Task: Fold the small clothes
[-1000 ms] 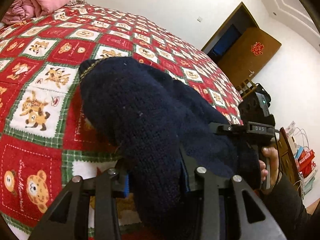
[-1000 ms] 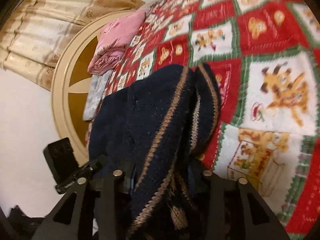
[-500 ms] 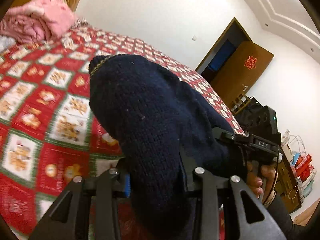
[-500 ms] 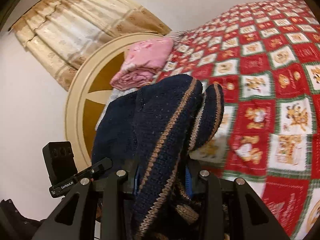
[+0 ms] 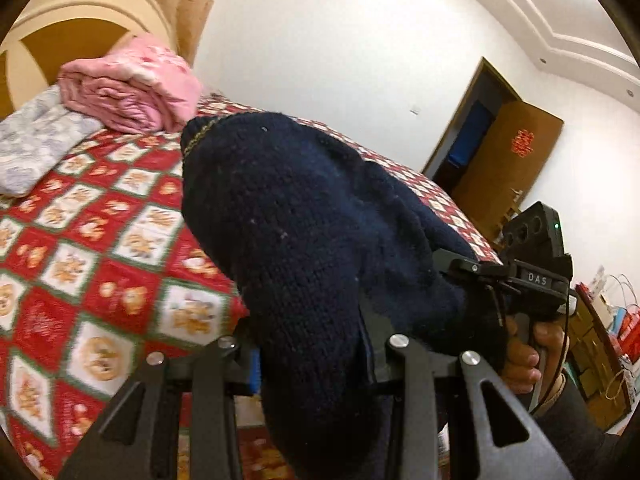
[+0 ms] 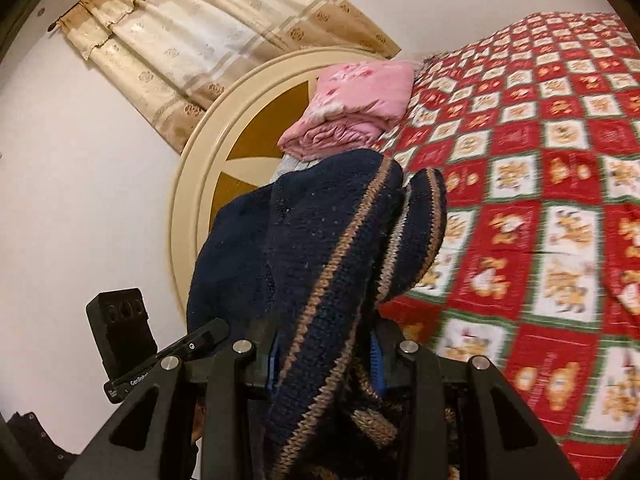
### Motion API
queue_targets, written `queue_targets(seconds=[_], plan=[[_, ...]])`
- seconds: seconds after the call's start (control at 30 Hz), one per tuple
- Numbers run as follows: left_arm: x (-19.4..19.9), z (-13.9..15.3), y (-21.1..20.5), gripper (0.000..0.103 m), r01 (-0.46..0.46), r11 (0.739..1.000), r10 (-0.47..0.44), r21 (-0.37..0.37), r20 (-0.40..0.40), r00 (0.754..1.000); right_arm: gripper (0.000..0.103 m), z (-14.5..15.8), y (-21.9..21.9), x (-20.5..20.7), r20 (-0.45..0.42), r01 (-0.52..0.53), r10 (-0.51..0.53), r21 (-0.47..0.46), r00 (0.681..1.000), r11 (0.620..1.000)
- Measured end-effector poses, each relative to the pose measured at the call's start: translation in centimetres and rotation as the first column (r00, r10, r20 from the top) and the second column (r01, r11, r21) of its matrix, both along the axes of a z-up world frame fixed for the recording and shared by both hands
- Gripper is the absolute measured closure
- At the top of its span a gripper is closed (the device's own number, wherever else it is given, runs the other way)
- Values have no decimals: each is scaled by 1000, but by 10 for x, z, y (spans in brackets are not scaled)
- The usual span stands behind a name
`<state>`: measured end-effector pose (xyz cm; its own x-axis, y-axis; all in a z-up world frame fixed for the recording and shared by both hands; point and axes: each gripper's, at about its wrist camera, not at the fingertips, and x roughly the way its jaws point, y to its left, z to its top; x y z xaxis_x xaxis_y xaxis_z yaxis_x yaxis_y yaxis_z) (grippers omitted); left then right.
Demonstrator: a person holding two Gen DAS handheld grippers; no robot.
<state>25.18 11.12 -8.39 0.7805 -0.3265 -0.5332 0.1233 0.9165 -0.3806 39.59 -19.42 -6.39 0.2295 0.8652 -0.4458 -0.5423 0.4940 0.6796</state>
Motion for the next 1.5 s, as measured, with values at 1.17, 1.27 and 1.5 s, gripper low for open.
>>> queue_targets(seconds=[1.17,1.27,1.5], plan=[[52,-115,88,59,-121,992,125,31,-224,967,64,-134,104,72,-269,-41,-7,-173,963,984],[52,-110,79,52,-138,983,161,122,-200,967,60,-137,100,73,-291,-45,-5,-167,957,985],[16,-81,68,39,-213,931,245,296,-74,967,45,-95,79,41,-90,59,-90,-299,992,952]])
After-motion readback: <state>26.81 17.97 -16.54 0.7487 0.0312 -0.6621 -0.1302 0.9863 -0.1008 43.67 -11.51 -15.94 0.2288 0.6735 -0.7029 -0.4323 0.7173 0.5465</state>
